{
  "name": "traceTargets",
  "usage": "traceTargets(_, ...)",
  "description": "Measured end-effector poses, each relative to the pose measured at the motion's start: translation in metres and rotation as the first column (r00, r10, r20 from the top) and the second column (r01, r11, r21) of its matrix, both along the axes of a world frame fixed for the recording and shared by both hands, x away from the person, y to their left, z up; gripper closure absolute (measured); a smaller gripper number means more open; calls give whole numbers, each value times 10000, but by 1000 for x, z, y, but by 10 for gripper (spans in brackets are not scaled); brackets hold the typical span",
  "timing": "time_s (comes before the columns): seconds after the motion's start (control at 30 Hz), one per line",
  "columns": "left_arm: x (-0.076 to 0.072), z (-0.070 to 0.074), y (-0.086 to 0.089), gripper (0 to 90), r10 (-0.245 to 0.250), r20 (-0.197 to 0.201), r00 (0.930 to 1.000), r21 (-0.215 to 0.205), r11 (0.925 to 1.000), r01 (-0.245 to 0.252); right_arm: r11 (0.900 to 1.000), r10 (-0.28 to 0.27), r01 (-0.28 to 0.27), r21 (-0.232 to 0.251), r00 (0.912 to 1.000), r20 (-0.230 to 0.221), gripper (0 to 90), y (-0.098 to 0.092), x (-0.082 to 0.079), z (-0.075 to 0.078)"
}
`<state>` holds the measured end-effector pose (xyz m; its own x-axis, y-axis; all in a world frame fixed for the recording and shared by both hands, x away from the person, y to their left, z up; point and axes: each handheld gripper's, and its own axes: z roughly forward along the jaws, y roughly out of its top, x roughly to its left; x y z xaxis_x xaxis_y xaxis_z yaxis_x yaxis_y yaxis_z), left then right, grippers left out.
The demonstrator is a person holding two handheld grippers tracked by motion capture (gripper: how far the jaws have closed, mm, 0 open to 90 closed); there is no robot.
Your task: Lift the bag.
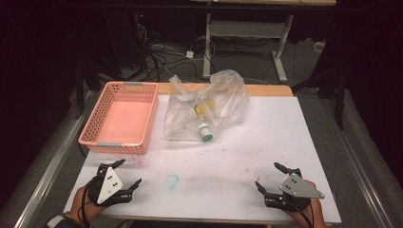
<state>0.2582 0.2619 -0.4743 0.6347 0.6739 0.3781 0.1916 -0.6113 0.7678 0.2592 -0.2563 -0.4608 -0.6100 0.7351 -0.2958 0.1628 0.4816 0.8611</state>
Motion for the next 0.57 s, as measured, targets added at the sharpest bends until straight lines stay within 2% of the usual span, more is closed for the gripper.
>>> traceTargets(0.57, 2, 0, -1, 186, -41, -50, 10000, -29, 10000, 40, 9999, 12, -12, -105, 10000, -28, 166, 0, 1, -1)
